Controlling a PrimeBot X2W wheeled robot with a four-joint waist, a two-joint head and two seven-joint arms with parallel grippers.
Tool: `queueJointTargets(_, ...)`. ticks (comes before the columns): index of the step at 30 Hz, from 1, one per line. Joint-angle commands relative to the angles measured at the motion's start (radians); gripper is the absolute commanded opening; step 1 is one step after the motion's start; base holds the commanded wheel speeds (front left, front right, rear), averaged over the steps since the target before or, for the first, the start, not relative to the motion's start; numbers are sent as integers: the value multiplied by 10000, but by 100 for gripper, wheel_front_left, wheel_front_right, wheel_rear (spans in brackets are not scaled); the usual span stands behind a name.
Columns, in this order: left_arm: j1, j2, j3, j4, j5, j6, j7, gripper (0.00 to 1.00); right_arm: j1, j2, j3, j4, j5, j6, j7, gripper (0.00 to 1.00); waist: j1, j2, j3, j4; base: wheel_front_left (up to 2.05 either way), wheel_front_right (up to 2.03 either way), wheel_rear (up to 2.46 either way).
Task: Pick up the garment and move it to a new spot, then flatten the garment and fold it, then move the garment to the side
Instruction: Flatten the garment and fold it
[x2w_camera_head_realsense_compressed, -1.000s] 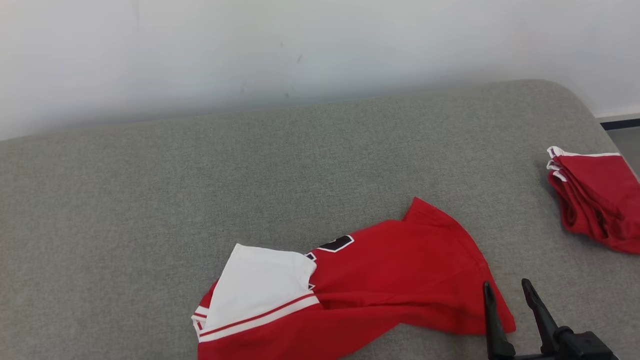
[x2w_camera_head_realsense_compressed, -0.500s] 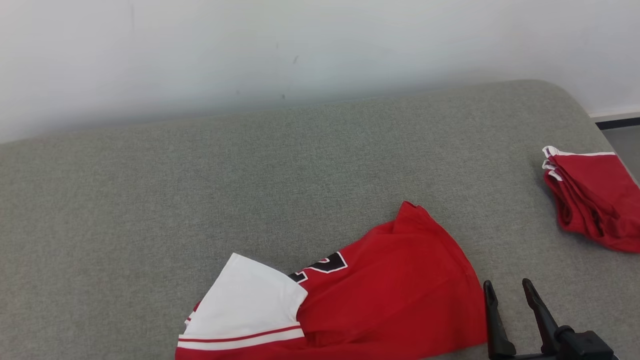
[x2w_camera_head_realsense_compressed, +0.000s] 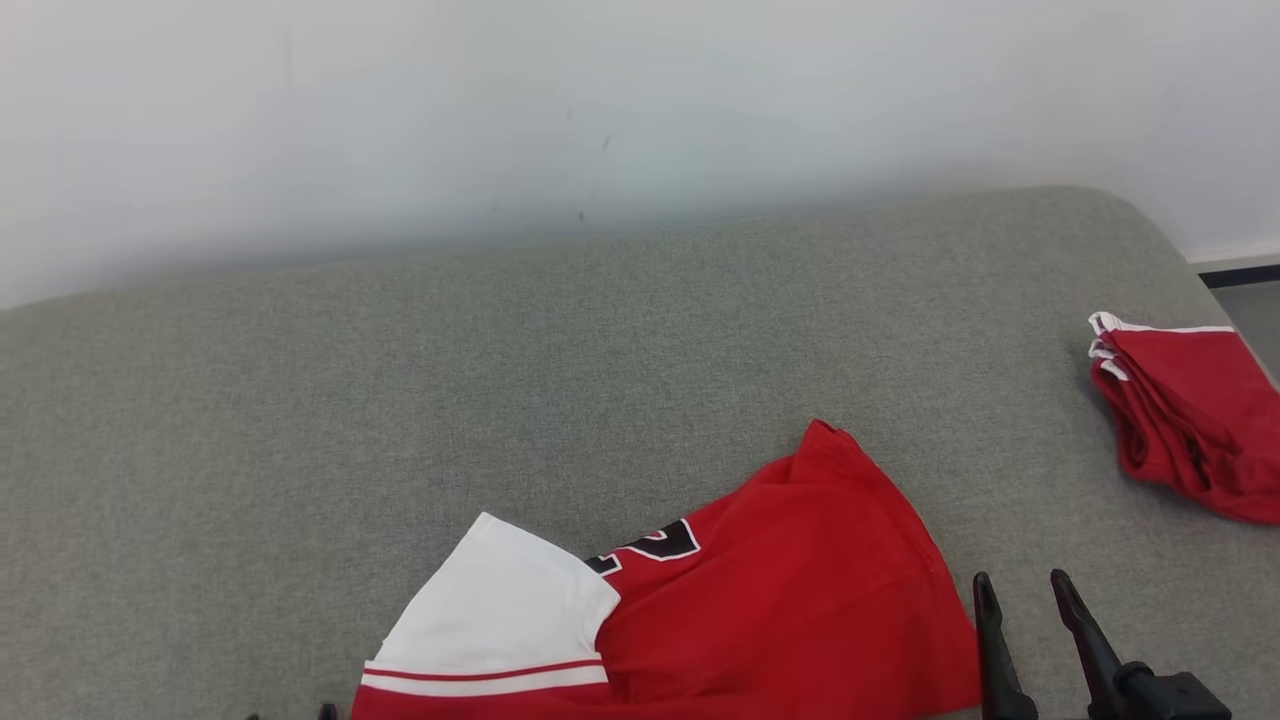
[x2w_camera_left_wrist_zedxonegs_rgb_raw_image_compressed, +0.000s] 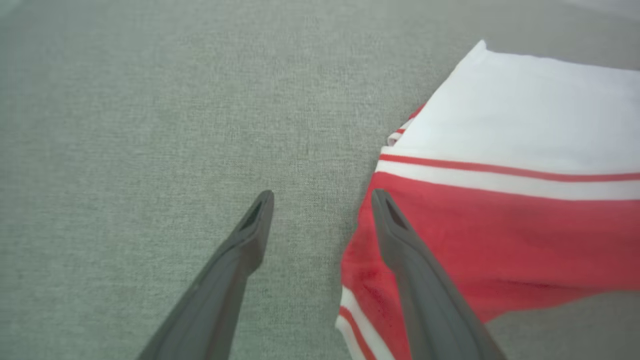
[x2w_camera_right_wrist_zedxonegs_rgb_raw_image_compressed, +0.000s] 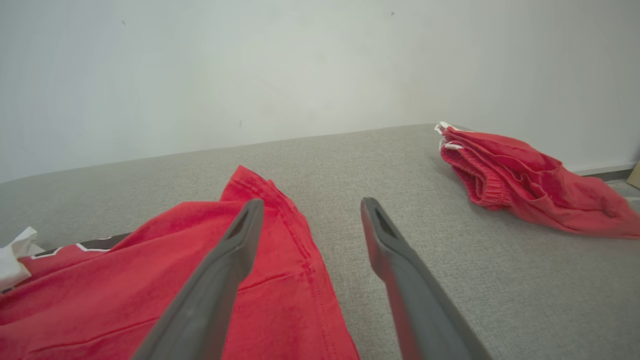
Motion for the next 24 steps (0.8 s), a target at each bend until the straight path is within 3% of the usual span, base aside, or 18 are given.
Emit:
queueJointTargets(1,-27,-62,74,-33,-26,43,-255,100,96,5,-31,-6,-20,-24,-45,100,0,-1,-115,90,0,0,0)
queueJointTargets(6,-4,-380,379,-256,81,-91,-2435,100,165,5,-170,-70,-144,-24,-45,100,0,-1,-384,313,0,0,0)
queueJointTargets(8,22,-523,445,-279,200,-165,-2846,100,177,-21,-202,-73,-176,-24,-45,100,0,-1,-477,401,0,0,0)
queueJointTargets(17,-149,-1392,1553,-997,1291,-858,-3054,100,-274,-384,-16,325,-130,-24,-45,100,0,-1,-798,755,0,0,0)
queueJointTargets(24,-518,-1854,1794,-389,2146,-1322,-3057,100,-774,-596,100,1005,18,-24,82,100,0,-1,-1030,970,0,0,0)
